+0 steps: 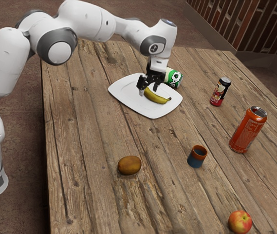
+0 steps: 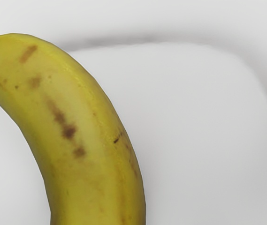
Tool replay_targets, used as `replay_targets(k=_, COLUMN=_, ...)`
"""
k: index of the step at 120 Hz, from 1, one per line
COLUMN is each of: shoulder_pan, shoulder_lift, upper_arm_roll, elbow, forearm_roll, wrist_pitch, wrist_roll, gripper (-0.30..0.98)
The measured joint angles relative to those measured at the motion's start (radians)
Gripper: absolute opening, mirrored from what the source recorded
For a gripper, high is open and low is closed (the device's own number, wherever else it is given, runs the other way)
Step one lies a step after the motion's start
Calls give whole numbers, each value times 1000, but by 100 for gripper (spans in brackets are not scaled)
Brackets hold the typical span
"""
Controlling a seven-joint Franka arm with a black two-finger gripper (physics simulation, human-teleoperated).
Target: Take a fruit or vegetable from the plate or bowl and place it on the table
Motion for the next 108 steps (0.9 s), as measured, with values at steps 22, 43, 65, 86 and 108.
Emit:
replay_targets(k=22, shoulder_pan=0, shoulder_lift=1, upper_arm_roll=0, elbow=0, forearm_roll=0, wrist_pitch=10, wrist_roll=4, gripper=43)
replay_targets(k=43, shoulder_pan=3, shoulder_lift=8, upper_arm_roll=0, elbow=-1, forearm_roll=-1, wrist_pitch=15, wrist_roll=5, gripper=26)
replay_targets(k=65, shoulder_pan=-2, shoulder_lift=23, upper_arm_roll=0, elbow=0, forearm_roll=-1, wrist_pitch=25, wrist_roll=5, gripper=21)
replay_targets(k=86, shoulder_pan=-25, shoulder_lift=-10, upper_arm_roll=-1, elbow=10, forearm_roll=0, wrist_pitch=31, wrist_roll=5, gripper=19)
replay_targets(k=108, shoulder_pan=-112, shoulder_lift=-26, upper_arm_roll=-1, elbow=49, forearm_roll=-5, wrist_pitch=32, wrist_roll=4, gripper=19)
